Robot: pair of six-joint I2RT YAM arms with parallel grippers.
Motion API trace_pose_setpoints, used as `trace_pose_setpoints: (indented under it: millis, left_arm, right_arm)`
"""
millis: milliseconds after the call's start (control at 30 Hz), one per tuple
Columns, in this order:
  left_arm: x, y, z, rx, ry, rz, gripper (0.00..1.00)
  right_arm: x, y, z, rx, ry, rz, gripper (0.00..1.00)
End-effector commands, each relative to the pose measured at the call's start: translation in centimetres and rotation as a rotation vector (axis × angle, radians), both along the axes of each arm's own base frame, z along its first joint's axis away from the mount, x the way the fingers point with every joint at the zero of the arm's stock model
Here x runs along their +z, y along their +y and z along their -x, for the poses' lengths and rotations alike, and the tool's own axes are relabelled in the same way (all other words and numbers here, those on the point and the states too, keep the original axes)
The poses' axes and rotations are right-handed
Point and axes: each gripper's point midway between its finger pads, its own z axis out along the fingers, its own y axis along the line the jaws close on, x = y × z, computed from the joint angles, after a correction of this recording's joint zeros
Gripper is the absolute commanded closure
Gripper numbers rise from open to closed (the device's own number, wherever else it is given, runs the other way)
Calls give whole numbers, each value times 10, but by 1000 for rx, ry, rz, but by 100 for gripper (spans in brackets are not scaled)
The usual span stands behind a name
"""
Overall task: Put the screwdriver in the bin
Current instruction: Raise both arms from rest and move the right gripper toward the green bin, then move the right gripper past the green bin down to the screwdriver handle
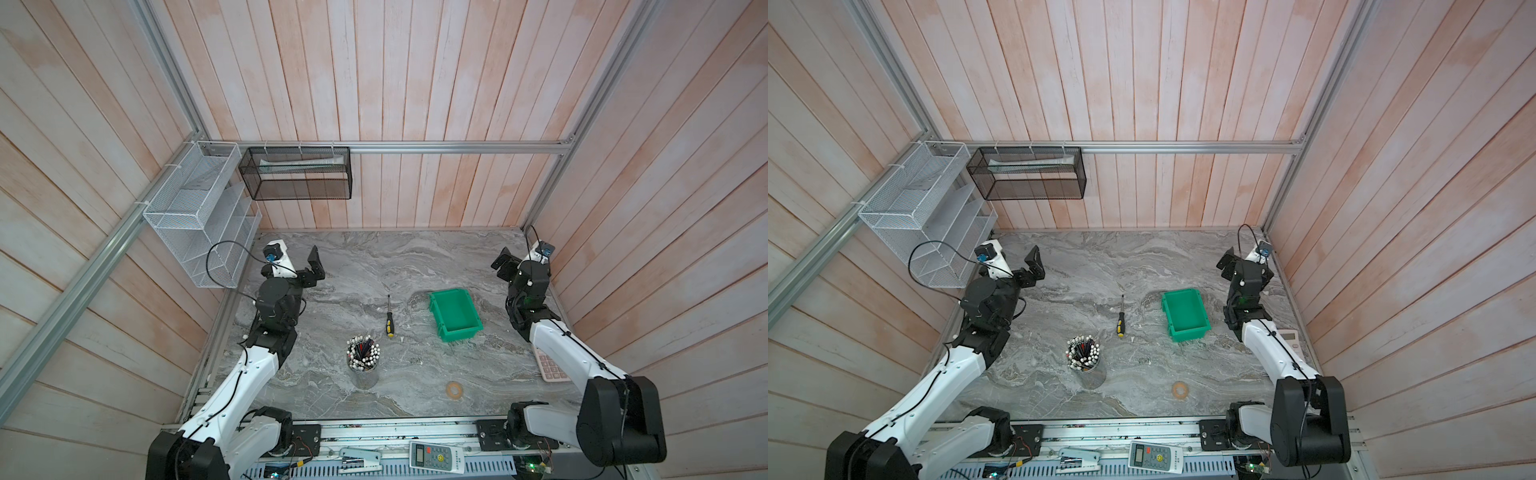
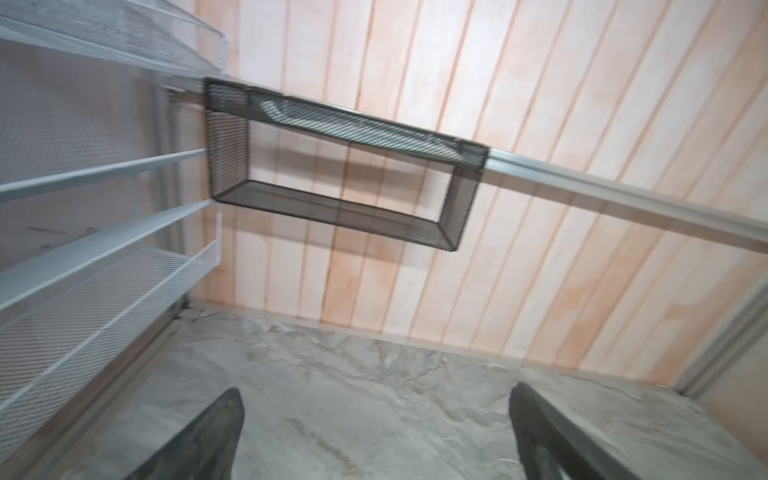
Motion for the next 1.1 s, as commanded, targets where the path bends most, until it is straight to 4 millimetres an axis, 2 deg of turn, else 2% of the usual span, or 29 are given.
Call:
trace_pose_setpoints:
  millis: [0, 100, 200, 267, 333, 400, 467, 600, 833, 1000, 1067]
  left_arm:
    - [-43, -47, 6, -165, 238, -30, 0]
    - [-46, -78, 9, -248, 265, -87, 0]
    - [-53, -103, 15, -330, 288, -114, 0]
    - [-57, -111, 19, -360, 298, -108, 0]
    - [-61, -116, 22, -383, 306, -92, 0]
    - [-63, -120, 24, -401, 303, -81, 0]
    - [-66, -124, 26, -417, 303, -76, 0]
    - [-72, -130, 28, -437, 321, -76, 0]
    - [-81, -130, 36, -458, 337, -91, 0]
    - [-84, -130, 38, -467, 343, -105, 0]
    - [-84, -130, 38, -468, 341, -106, 0]
  right_arm:
    - [-49, 37, 13, 143, 236, -17, 1]
    - [-81, 58, 25, 206, 368, -14, 11]
    - [-104, 77, 42, 276, 432, -39, 15]
    - [-115, 83, 53, 294, 468, -29, 16]
    - [-122, 83, 61, 291, 493, -14, 24]
    - [-129, 81, 64, 283, 510, -11, 25]
    - [-135, 83, 64, 291, 536, -8, 28]
    - [-150, 88, 62, 310, 590, -15, 41]
    - [-158, 97, 49, 330, 617, 1, 68]
    - [-148, 121, 30, 386, 597, 50, 86]
    - [-143, 134, 16, 426, 589, 84, 88]
